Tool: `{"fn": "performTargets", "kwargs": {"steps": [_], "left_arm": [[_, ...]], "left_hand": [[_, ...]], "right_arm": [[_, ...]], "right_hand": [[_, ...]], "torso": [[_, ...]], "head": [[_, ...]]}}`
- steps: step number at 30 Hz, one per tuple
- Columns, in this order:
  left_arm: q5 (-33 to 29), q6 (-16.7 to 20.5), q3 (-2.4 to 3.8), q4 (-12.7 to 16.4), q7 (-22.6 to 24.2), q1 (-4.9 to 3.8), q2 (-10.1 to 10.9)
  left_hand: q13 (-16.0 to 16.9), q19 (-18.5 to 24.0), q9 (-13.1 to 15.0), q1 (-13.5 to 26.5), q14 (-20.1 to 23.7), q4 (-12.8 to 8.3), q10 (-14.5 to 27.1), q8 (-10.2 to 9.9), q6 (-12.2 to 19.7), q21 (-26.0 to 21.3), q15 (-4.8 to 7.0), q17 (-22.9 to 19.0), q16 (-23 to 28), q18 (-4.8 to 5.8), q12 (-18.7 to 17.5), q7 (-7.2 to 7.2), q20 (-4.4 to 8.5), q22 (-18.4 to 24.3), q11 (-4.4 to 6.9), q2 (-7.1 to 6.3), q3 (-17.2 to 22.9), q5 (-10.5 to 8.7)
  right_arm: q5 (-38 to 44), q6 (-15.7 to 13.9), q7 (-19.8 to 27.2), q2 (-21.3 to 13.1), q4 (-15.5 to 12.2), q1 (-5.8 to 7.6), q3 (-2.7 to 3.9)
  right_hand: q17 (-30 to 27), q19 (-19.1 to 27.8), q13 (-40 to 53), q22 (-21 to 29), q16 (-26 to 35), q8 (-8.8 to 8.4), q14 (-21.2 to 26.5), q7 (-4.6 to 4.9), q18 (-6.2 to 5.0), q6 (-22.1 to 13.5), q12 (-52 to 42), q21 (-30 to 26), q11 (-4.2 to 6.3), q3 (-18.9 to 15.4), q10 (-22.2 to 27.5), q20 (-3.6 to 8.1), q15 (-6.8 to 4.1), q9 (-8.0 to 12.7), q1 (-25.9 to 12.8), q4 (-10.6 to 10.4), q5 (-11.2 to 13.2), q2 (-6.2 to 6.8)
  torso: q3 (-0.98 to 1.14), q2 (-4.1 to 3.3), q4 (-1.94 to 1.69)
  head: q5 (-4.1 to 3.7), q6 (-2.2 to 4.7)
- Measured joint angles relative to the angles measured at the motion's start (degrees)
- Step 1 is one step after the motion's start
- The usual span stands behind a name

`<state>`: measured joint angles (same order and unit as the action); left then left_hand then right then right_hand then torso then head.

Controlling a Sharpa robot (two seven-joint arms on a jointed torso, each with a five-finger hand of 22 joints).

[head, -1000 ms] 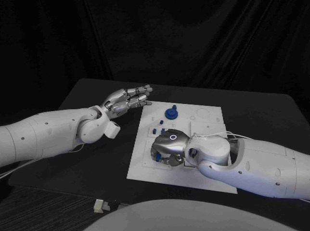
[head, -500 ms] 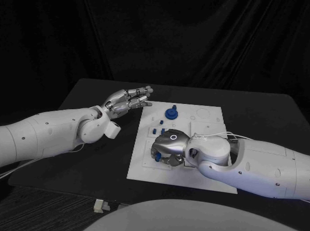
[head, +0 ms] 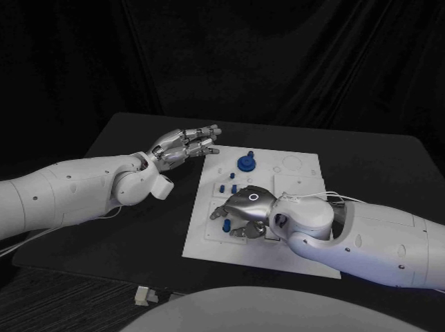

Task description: Assemble the parts on the task board

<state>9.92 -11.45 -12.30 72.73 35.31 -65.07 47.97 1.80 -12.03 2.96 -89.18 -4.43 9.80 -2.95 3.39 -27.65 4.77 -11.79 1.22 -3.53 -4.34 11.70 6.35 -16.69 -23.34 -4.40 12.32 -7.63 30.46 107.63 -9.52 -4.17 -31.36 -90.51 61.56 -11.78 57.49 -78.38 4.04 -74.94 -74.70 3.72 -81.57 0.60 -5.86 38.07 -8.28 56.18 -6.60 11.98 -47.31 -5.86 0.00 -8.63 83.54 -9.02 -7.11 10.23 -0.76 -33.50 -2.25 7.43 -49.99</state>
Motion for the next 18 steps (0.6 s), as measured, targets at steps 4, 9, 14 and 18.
{"fn": "performTargets", "kwargs": {"steps": [4,9,14,18], "left_arm": [[0.00,-0.04,0.00,-0.09,-0.10,0.01,0.01],[0.00,-0.07,0.00,-0.17,-0.23,0.02,0.08],[0.00,-0.09,0.00,-0.21,-0.30,0.02,0.05],[0.00,-0.11,0.00,-0.24,-0.32,0.03,0.00]], "left_hand": [[0.00,0.00,0.00,0.00,0.00,-0.16,0.00,0.00,0.00,0.00,0.00,0.00,-0.22,-0.01,0.00,0.00,0.00,0.00,0.00,0.00,0.16,0.22],[0.00,0.00,0.00,0.00,0.00,-0.16,0.00,0.00,0.00,0.00,0.00,0.00,-0.22,-0.01,0.00,0.00,0.00,-0.06,0.00,0.00,0.16,0.22],[0.00,0.00,0.00,0.00,0.00,-0.16,0.00,0.00,0.00,0.00,0.00,0.00,-0.22,-0.01,0.00,0.00,0.00,-0.12,0.00,0.00,0.16,0.22],[0.00,0.00,-0.01,0.00,0.00,-0.16,0.00,0.00,0.00,0.00,0.00,0.00,-0.22,-0.02,0.00,0.00,0.00,-0.12,0.00,0.00,0.16,0.22]], "right_arm": [[0.01,-1.23,-0.13,-1.46,-0.90,0.01,-0.11],[-0.06,-4.88,0.08,-4.26,-3.27,1.89,-0.24],[-2.64,-10.28,1.20,-8.06,-6.74,5.54,-0.17],[-8.65,-14.23,3.09,-12.02,-9.35,9.94,-0.13]], "right_hand": [[-0.42,0.27,-0.10,-0.01,0.00,0.39,0.22,-0.16,0.00,-0.41,-1.35,-0.65,0.02,-4.29,3.31,-0.09,0.03,0.73,1.80,-5.94,1.67,1.81],[-0.22,0.29,-0.16,-0.01,0.00,0.84,0.31,-0.01,0.01,-0.06,-2.60,-0.96,-0.14,-7.37,4.97,-0.07,0.11,1.15,-0.20,-8.01,2.41,3.64],[0.07,0.29,0.15,0.00,-0.01,1.73,0.30,0.68,0.01,2.90,-5.01,-0.96,-0.07,-6.72,3.65,-0.07,0.11,0.99,-2.53,-7.90,2.49,2.33],[-0.71,0.52,2.59,0.00,0.01,5.46,0.81,4.17,0.01,10.04,-12.16,-1.71,1.14,-3.01,-5.20,-0.30,0.03,-0.27,1.23,-5.58,-2.56,-2.68]], "torso": [[0.00,-0.01,0.00],[0.00,0.00,0.00],[0.01,0.02,0.01],[0.01,0.03,0.00]], "head": [[0.12,0.00],[-0.13,0.00],[-0.36,0.00],[-0.53,0.00]]}}
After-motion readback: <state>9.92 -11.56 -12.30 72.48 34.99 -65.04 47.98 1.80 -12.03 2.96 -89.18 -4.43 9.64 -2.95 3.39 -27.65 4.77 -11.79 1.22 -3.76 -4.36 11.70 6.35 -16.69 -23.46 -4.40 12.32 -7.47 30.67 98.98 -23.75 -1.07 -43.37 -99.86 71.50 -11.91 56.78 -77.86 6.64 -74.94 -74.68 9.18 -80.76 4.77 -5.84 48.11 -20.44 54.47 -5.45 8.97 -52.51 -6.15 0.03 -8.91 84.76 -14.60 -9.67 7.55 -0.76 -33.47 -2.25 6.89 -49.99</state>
